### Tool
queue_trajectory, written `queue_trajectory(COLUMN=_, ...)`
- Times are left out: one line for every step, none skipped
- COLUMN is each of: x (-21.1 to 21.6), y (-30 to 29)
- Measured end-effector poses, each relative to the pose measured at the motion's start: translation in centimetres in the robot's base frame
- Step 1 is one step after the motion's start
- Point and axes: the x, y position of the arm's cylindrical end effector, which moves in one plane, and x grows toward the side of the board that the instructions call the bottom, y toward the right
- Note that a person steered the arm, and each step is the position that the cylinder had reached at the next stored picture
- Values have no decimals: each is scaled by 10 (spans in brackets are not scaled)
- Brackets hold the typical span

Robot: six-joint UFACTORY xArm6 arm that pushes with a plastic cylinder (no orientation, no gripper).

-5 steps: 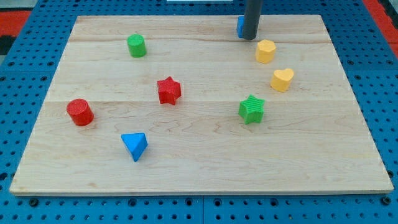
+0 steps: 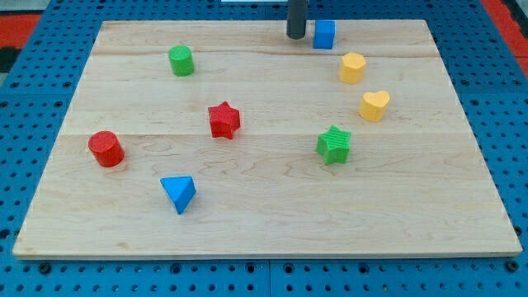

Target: Move the blue cube slightly right

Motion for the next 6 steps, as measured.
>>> queue_trajectory(x=6, y=16)
queue_trajectory(x=6, y=35)
queue_trajectory(x=6, y=47)
queue_trajectory(x=6, y=55)
queue_trajectory(x=15, y=53)
queue_trajectory(x=43, y=48)
